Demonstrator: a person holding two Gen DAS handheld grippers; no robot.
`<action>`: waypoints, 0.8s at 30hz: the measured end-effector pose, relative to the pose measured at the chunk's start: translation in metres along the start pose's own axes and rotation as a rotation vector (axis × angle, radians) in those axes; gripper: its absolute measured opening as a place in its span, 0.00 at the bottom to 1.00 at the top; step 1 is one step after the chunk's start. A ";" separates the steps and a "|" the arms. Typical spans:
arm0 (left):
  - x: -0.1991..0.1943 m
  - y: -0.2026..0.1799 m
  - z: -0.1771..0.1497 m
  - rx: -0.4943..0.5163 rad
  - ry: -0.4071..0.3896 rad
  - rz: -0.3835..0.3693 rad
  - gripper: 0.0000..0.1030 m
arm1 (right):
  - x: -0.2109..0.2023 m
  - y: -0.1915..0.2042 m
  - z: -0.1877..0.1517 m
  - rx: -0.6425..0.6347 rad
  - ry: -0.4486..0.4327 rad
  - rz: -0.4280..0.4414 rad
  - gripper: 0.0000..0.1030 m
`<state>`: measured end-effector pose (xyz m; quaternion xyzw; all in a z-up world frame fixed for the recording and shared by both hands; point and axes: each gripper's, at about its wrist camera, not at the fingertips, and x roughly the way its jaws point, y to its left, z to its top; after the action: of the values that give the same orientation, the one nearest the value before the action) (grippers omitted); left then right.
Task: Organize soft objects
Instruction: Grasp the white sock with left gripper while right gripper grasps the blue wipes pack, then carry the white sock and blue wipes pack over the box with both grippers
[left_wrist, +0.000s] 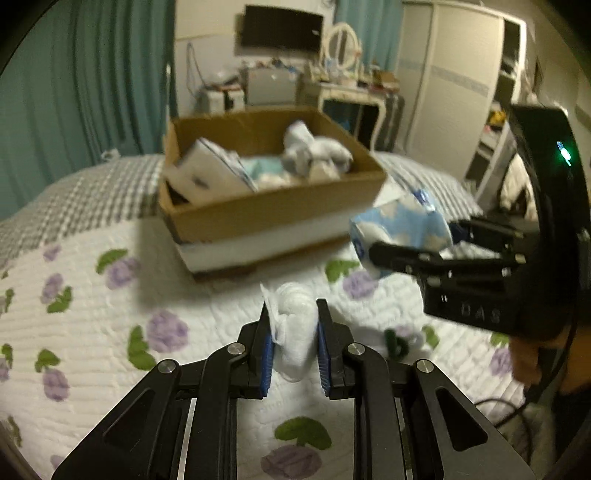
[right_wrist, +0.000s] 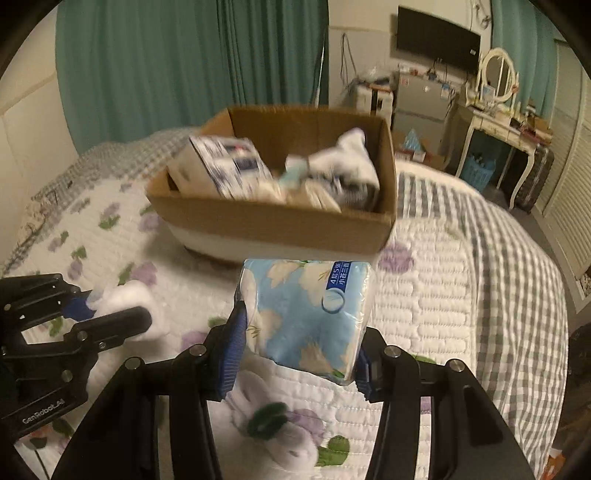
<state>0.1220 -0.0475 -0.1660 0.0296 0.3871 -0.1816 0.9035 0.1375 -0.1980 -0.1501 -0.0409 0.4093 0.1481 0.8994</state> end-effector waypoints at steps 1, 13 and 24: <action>-0.004 0.001 0.002 -0.010 -0.013 0.005 0.19 | -0.004 0.004 0.002 -0.002 -0.012 -0.002 0.48; -0.101 -0.001 0.030 -0.003 -0.265 0.086 0.19 | -0.094 0.043 0.020 -0.042 -0.215 0.009 0.48; -0.189 -0.006 0.077 -0.023 -0.484 0.121 0.19 | -0.213 0.050 0.065 -0.062 -0.483 -0.015 0.49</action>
<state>0.0530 -0.0104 0.0219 -0.0018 0.1592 -0.1246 0.9794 0.0373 -0.1873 0.0542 -0.0347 0.1772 0.1594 0.9706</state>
